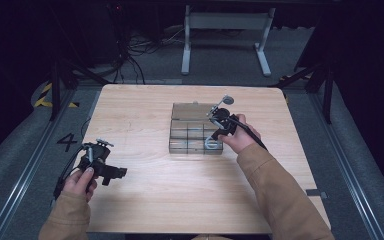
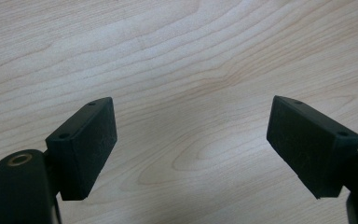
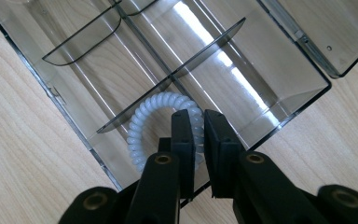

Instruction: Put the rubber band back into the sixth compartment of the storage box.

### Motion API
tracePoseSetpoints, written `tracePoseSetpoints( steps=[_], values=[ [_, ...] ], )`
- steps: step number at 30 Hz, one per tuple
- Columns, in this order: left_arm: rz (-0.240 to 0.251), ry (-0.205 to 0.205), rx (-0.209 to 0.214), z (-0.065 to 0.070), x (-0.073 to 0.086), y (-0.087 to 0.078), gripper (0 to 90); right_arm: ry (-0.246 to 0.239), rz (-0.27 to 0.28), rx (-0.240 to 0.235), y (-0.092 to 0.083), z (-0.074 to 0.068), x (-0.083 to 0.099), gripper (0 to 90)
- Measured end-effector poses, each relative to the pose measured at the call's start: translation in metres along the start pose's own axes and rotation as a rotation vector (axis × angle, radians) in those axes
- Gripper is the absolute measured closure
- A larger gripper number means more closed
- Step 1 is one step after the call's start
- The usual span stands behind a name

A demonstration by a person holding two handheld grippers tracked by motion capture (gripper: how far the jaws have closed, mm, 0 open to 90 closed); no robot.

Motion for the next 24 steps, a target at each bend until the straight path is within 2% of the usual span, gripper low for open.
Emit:
tracePoseSetpoints(
  steps=[24],
  values=[
    [-0.002, 0.000, -0.002, 0.0006, 0.0000, 0.0003, 16.6, 0.005, -0.037, -0.029, 0.0104, -0.0019, 0.0026, 82.5]
  ],
)
Point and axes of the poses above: each handheld gripper's, and its own axes: y roughly forward along the jaws, x roughly out of its underside, z roughly to its right, the point moved 3 cm from there along y, roughly forward along the jaws, and after that the axes turned 12 degrees about -y, right-handed, at the moved point
